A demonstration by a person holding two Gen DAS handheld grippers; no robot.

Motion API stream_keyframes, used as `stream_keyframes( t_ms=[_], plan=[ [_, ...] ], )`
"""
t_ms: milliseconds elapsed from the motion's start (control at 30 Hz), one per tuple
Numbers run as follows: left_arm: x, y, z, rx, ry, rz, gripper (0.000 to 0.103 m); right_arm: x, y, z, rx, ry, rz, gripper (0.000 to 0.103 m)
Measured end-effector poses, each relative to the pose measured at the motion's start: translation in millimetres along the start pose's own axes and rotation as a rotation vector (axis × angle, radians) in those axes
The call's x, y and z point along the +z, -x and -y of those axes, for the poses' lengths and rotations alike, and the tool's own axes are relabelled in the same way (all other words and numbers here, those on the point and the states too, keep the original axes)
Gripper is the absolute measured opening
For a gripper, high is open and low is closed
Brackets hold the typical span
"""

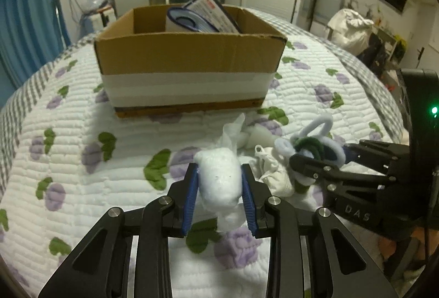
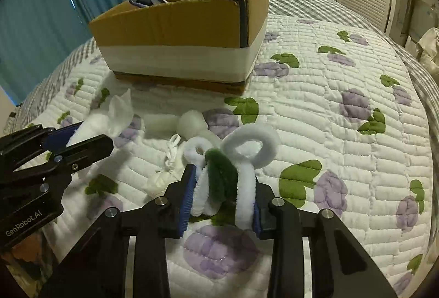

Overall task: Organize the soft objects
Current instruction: 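Grasp the white pipe-cleaner toy with the right tool while the left tool grasps a white fluffy piece, then drop both held items into the box by opening both tools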

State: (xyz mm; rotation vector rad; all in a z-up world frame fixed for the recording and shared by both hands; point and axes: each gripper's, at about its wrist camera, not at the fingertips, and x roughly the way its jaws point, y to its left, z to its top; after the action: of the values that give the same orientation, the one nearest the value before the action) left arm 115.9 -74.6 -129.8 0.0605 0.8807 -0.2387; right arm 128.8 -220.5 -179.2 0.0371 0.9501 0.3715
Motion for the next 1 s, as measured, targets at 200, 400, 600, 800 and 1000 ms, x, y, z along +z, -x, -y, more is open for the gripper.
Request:
stream_keyframes(
  t_ms=[200, 400, 600, 800, 1000],
  plan=[
    [0, 31, -5, 0.018, 0.005, 0.044, 0.03, 11, 40, -18, -0.011, 0.02, 0.081, 0.034],
    [13, 75, -14, 0.023, 0.01, 0.137, 0.03, 34, 88, -42, -0.036, 0.062, 0.179, 0.034],
    [47, 99, -24, 0.021, -0.003, 0.226, 0.03, 77, 118, -59, -0.047, 0.099, 0.271, 0.034],
    [98, 90, -43, 0.023, 0.0, 0.286, 0.03, 131, 116, -56, -0.052, 0.08, 0.336, 0.034],
    [143, 44, -57, 0.056, -0.018, 0.281, 0.03, 176, 73, -39, -0.043, 0.035, 0.325, 0.034]
  ],
)
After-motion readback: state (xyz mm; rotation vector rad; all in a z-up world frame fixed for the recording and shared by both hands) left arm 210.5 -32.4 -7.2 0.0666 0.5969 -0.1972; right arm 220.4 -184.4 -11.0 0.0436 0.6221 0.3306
